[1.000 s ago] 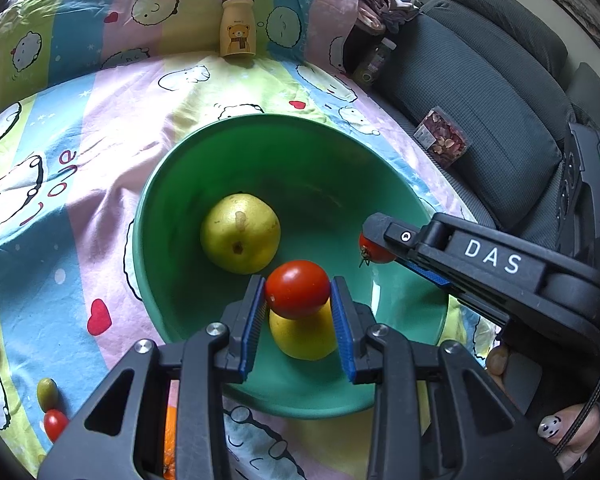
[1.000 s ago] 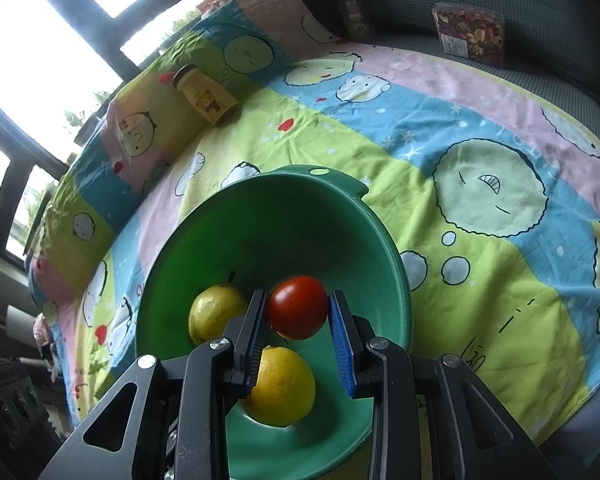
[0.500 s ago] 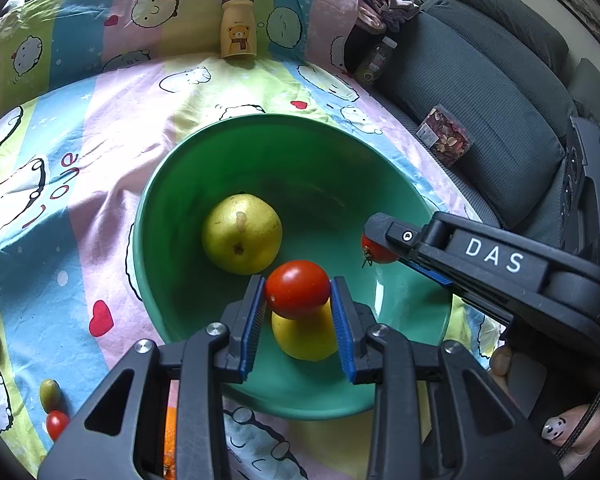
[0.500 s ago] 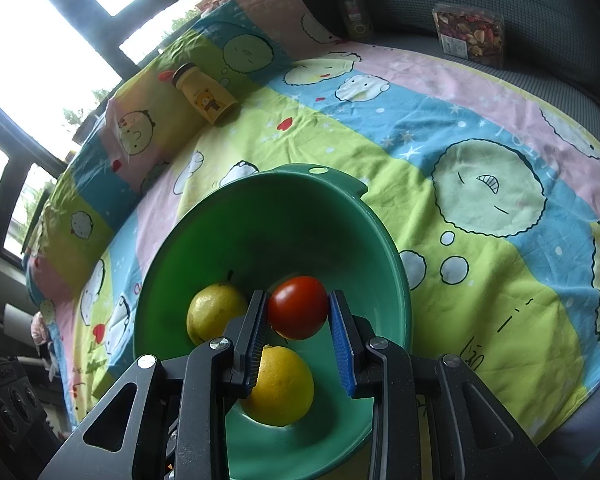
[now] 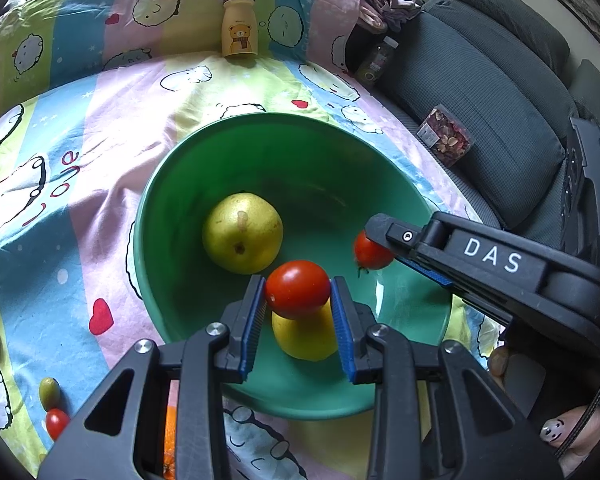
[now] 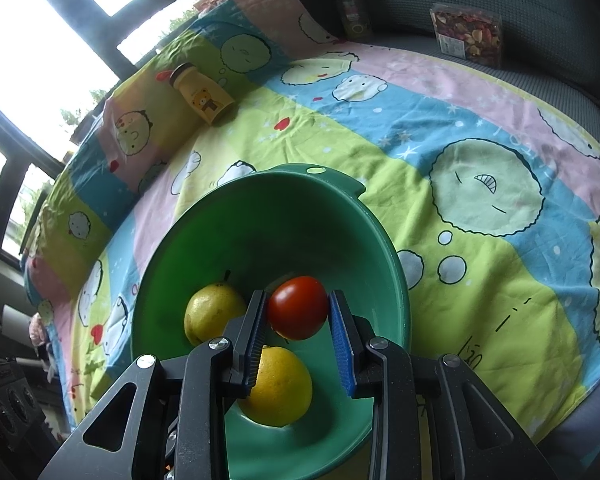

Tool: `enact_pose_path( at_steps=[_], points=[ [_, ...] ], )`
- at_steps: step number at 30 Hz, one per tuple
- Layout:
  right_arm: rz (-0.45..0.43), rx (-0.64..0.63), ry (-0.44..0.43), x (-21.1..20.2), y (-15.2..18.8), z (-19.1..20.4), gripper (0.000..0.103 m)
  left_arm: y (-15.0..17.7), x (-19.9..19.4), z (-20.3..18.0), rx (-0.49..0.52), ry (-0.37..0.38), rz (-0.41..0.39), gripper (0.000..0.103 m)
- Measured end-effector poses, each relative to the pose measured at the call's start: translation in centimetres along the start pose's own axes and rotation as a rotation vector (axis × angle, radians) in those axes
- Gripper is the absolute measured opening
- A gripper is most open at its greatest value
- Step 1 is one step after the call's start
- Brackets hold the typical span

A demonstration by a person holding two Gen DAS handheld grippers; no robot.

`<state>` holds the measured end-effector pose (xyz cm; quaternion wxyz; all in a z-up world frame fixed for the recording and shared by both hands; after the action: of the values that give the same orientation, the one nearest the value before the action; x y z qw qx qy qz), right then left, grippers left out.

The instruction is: Organize fruits

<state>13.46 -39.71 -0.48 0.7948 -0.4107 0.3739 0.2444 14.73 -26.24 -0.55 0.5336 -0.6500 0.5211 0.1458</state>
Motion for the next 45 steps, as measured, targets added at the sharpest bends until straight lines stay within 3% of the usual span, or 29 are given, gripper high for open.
enact_pose_path(
  at_steps=[9,12,17,22,29,37,45],
  points=[
    [0.003,0.006,0.003,0.0,0.0,0.0,0.033,0.1,-0.2,-0.2,0.000,0.004,-0.010,0.034],
    [0.002,0.001,-0.004,-0.1,0.0,0.0,0.036,0.2,-0.8,-0.4,-0.001,0.015,-0.030,0.044],
    [-0.020,-0.008,0.000,-0.7,0.0,0.4,0.051,0.5,-2.8,-0.6,0.018,-0.001,-0.078,0.057],
    [-0.038,-0.026,-0.027,-1.5,0.3,1.4,0.057,1.2,-5.6,0.7,-0.017,-0.017,-0.130,0.064],
    [-0.067,-0.086,-0.042,-2.6,1.0,3.6,0.058,3.0,-9.9,3.5,-0.083,-0.082,-0.194,0.076],
    [-0.074,-0.189,-0.073,-3.4,2.7,7.2,0.059,6.0,-14.5,7.7,-0.165,-0.212,-0.251,0.081],
    [-0.049,-0.307,-0.133,-3.9,5.0,11.1,0.059,9.6,-16.7,11.6,-0.271,-0.277,-0.228,0.081]
  ],
)
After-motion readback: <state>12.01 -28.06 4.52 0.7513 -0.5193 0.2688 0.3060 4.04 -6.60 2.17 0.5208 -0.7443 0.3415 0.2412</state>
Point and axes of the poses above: each gripper's, at about its wrist camera, not at the fingertips, and x roughly the way its jaws point, z to its left, y to its underside, the point moved 3 cm from there along x, roughly the way its jaws point, and after that the axes turned 3 degrees about y, right-handed, at the moved point
